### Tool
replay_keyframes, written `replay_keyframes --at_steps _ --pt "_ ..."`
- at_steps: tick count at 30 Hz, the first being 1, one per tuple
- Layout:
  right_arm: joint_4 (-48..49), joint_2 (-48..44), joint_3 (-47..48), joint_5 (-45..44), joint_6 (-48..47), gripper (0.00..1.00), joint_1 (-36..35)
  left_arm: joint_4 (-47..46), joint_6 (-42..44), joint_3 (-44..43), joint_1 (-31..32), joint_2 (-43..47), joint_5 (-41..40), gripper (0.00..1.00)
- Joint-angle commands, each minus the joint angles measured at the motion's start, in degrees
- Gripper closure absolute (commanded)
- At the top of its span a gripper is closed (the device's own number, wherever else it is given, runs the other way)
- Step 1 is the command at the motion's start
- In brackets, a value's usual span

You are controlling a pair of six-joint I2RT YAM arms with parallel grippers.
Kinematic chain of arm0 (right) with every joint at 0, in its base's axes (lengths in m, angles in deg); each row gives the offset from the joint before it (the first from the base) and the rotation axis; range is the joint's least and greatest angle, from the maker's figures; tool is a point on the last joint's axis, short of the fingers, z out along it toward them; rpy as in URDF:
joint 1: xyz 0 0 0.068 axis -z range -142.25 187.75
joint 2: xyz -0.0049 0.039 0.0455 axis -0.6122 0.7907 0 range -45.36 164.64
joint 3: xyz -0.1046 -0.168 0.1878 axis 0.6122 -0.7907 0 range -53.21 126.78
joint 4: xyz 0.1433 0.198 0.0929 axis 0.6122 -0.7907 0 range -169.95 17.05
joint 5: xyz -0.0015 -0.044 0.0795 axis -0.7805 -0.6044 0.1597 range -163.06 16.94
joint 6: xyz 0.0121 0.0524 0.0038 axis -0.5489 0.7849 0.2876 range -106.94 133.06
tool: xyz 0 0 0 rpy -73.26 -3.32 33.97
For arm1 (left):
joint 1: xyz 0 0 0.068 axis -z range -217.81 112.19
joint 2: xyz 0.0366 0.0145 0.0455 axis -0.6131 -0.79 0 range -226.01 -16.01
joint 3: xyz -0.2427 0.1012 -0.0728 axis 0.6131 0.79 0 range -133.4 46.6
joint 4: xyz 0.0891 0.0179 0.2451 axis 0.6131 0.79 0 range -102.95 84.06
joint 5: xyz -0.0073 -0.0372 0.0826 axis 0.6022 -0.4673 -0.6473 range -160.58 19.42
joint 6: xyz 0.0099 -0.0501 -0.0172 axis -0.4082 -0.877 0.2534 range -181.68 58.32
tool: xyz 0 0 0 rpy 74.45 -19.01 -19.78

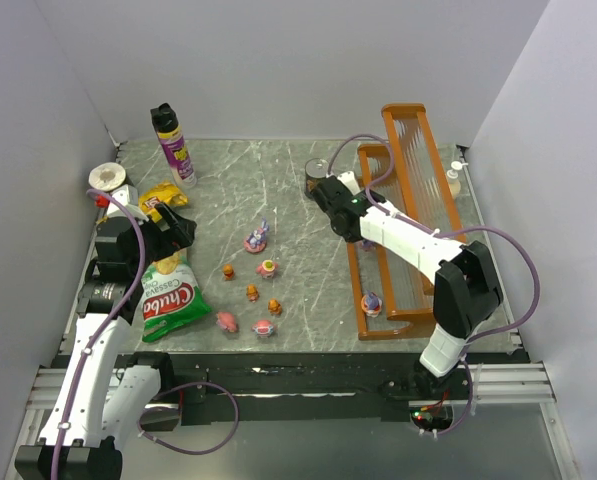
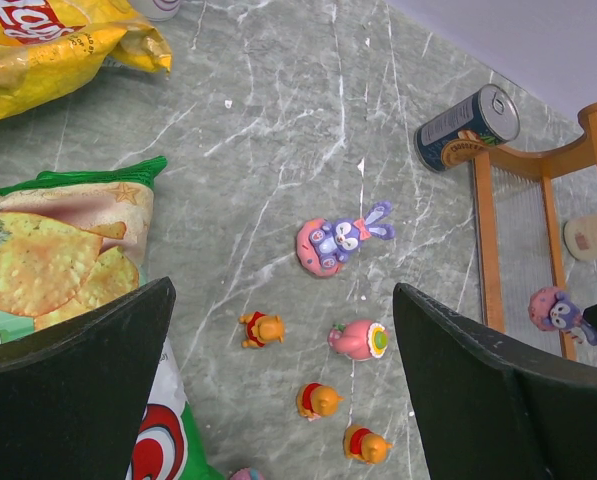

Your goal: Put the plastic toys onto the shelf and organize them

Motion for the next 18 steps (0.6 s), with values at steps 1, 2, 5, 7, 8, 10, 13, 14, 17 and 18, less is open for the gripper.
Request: replay_keyframes --at_steps 1,2,5,7,8,10,13,14,17,18 --pt "0.7 -0.5 -0.8 -2.7 2.1 1.00 0.5 -1.3 -0.5 -1.1 -0.3 0.1 1.0 0.04" --pt "0.9 -0.2 -1.1 -2.6 2.3 1.00 0.5 -1.4 -0.6 -1.1 -0.3 0.2 1.0 0.04" --pt "1.2 0.7 -1.9 -2.4 3.0 1.00 0.7 -1.3 -0.6 -1.1 -0.3 0.1 1.0 0.04" --pt "1.9 1.2 -2.4 -2.1 3.0 1.00 0.7 -1.3 -0.5 -1.1 -0.3 0.1 1.1 0.04" --pt "1.9 1.3 -2.7 -1.9 3.4 1.00 0.7 -1.2 -0.6 -1.1 -0.3 0.1 1.1 0.04" --pt "2.0 2.0 -2.9 -1.9 3.7 1.00 0.7 -1.3 -0.6 -1.1 -0.3 0.2 1.1 0.04" --pt "2.0 2.8 -3.2 -1.7 4.2 1.00 0.6 -1.3 -0.5 -1.1 -0.3 0.3 1.1 0.04" --pt "2.3 3.0 -3.5 -1.7 4.4 1.00 0.6 -1.3 -0.6 -1.1 -0.3 0.2 1.1 0.04" --pt "2.7 3.4 -3.7 -1.6 4.6 1.00 0.5 -1.2 -0.5 -1.1 -0.3 0.2 1.2 0.04" --pt "2.7 3.7 -3.8 -1.8 4.7 1.00 0.7 -1.3 -0.5 -1.1 -0.2 0.2 1.2 0.04"
